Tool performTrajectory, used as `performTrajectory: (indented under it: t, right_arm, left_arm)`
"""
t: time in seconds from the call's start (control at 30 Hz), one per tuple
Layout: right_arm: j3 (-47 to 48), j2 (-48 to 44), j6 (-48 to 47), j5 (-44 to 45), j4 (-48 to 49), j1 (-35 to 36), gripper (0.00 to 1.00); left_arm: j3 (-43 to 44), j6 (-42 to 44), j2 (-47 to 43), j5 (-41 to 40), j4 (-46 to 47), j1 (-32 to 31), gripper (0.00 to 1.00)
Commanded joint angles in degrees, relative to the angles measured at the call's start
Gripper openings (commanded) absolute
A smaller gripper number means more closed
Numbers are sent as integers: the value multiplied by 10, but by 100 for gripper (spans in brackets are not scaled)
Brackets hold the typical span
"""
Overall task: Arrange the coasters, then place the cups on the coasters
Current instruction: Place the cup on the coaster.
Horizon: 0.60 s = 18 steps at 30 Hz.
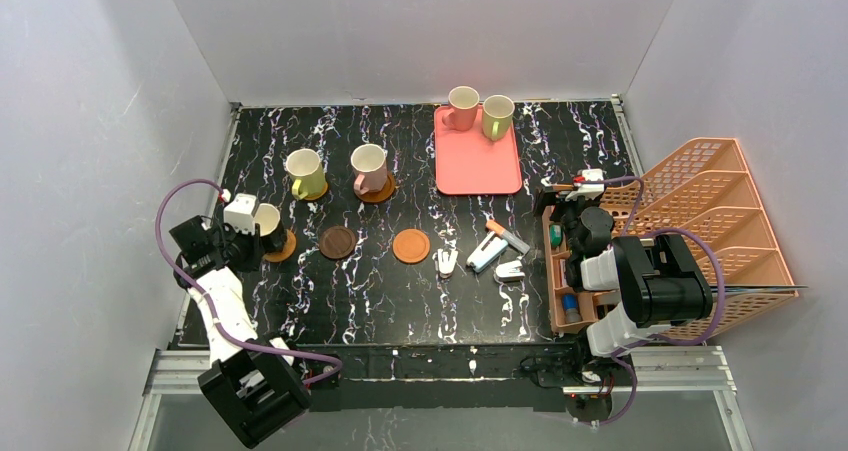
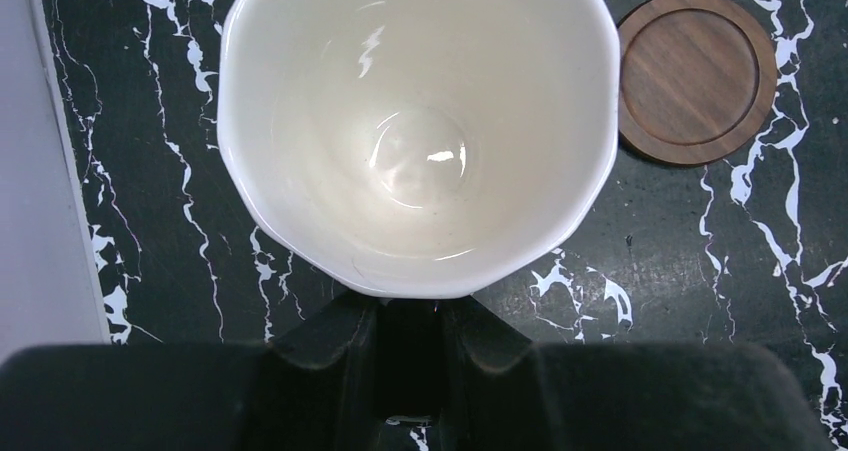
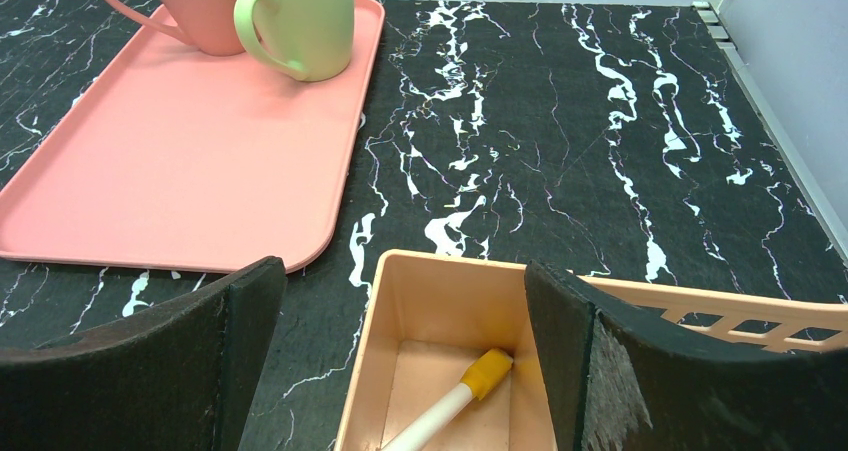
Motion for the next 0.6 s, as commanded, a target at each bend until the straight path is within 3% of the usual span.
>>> performTrajectory:
  t: [0.0,0.57]
  right_arm:
    - [-9,20,7,36,-62,-20,98]
    - [-9,20,7,36,-62,-19,98]
  left_arm:
    - [-2,11,-9,20,37,-1,0]
    - [-11,9,33,33,56,0,0]
